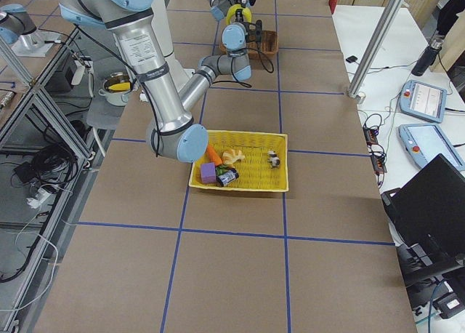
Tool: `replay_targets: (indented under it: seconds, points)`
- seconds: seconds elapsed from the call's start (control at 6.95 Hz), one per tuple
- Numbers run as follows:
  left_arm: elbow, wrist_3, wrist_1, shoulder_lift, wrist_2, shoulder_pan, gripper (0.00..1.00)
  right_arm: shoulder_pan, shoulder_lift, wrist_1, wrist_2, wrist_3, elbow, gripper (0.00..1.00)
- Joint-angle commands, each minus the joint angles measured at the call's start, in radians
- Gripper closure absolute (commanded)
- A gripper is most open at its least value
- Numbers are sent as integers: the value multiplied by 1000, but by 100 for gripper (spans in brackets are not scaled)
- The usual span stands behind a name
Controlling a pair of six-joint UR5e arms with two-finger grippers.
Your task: Move tape to another basket
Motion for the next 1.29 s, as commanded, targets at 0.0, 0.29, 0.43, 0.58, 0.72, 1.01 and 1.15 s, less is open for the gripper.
replay_targets:
  seconds: [0.0,0.29,0.43,0.58,0.72,1.01,1.15]
  points:
    - [-1,1,1,2,-3,-2,100,81,-47,-1,125,-22,-2,0]
    - [11,9,14,4,0,-43,100,237,-108,-17,290,-90,-19,0]
    - [29,129,53,27,-1,-64,100,338,-108,-22,394,-107,-66,0]
    - [25,350,174,75,-53,-86,100,456,-111,-22,481,-178,-141,0]
    - [14,506,357,96,-152,-140,100,550,-108,-69,561,-325,-214,0]
    - [-32,803,718,114,-401,-318,100,651,-125,-319,531,-656,-218,0]
    - [-73,946,836,169,-403,-327,100,652,-139,-391,364,-680,-194,2]
